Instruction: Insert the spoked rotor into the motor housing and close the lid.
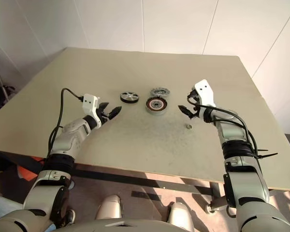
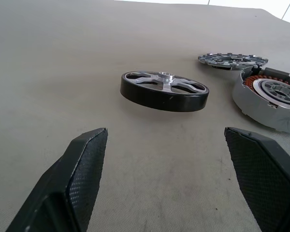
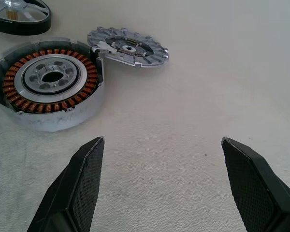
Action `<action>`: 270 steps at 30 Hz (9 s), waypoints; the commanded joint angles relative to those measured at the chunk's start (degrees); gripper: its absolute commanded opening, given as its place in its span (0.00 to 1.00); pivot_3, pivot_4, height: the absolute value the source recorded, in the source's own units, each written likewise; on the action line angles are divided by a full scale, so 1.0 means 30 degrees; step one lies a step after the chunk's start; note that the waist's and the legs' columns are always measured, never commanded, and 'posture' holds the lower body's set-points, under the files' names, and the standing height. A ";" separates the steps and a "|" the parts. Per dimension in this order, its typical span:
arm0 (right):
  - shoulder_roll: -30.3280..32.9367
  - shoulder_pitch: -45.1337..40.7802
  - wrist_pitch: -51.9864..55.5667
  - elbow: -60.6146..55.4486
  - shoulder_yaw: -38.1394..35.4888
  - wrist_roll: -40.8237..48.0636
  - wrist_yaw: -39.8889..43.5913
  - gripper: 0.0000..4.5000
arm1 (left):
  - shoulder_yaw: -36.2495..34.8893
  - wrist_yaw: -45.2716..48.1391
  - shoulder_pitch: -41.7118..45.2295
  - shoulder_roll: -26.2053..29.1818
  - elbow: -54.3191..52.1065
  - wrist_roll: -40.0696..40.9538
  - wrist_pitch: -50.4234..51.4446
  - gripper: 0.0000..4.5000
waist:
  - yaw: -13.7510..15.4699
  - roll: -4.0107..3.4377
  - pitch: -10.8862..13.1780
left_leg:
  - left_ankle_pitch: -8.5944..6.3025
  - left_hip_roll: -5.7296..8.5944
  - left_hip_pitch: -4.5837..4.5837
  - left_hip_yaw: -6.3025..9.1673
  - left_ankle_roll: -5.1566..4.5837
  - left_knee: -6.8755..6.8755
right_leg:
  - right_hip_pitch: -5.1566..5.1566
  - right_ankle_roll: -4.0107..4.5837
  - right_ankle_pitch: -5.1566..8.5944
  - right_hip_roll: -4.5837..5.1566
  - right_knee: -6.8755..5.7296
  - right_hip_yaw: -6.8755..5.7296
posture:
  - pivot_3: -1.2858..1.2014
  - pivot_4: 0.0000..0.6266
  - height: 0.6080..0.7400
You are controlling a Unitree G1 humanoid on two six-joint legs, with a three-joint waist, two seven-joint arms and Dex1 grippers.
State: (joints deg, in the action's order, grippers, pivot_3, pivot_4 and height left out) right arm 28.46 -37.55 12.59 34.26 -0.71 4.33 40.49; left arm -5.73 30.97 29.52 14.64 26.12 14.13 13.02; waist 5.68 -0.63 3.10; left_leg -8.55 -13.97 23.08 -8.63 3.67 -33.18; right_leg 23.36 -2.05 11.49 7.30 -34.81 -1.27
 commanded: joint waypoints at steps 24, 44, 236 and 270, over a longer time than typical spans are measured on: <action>-0.1302 -0.6833 -0.8143 0.7514 0.5598 -0.5557 0.3707 0.97 | 0.0019 -0.0532 -0.0394 -0.0487 -0.1202 -0.0066 -0.0435 0.91 | -0.0060 0.0000 0.0000 | -0.0009 -0.0009 0.0007 0.0003 -0.0016 -0.0023 | 0.0000 0.0005 0.0000 -0.0002 -0.0019 -0.0010 | 0.52 0.00 1.00; -0.3039 -0.7677 -0.7641 0.9576 0.5188 -0.5676 0.4199 0.97 | 0.0214 -0.1118 -0.1177 -0.0833 -0.2168 -0.0063 -0.0064 0.91 | -0.0073 -0.0001 0.0000 | -0.0008 -0.0016 0.0012 0.0005 -0.0017 -0.0044 | 0.0003 0.0009 -0.0002 -0.0005 -0.0036 -0.0009 | 0.52 0.00 1.00; 0.0682 0.2731 1.1638 -1.6313 0.1764 0.2028 0.4538 0.83 | 0.1223 -0.1139 -0.1757 -0.1186 -0.2178 -0.0557 0.0752 0.91 | 0.0473 0.0018 -0.0035 | 0.0019 -0.0011 -0.0291 -0.0010 0.0035 0.0104 | -0.0204 0.0011 0.0022 -0.0037 0.0005 0.0060 | 0.52 0.00 1.00; 0.3291 0.5169 0.6570 -0.5669 0.1136 0.0593 0.1517 0.19 | 0.1913 -0.0332 -0.1108 -0.1109 -0.1587 -0.0957 0.1043 0.91 | 0.0486 0.0022 -0.0041 | 0.0033 0.0026 -0.0419 -0.0022 0.0056 0.0125 | -0.0350 -0.0143 0.0115 -0.0015 0.0044 0.0071 | 0.52 0.00 1.00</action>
State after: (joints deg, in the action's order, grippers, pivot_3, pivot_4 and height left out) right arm 37.18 -22.21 31.60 15.24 2.85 7.65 46.08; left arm 0.23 29.73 25.06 10.93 22.34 11.22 16.28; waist 7.14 -0.57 2.98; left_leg -8.45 -13.88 21.82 -8.69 3.84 -32.80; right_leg 22.31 -2.48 11.83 7.27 -34.68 -1.06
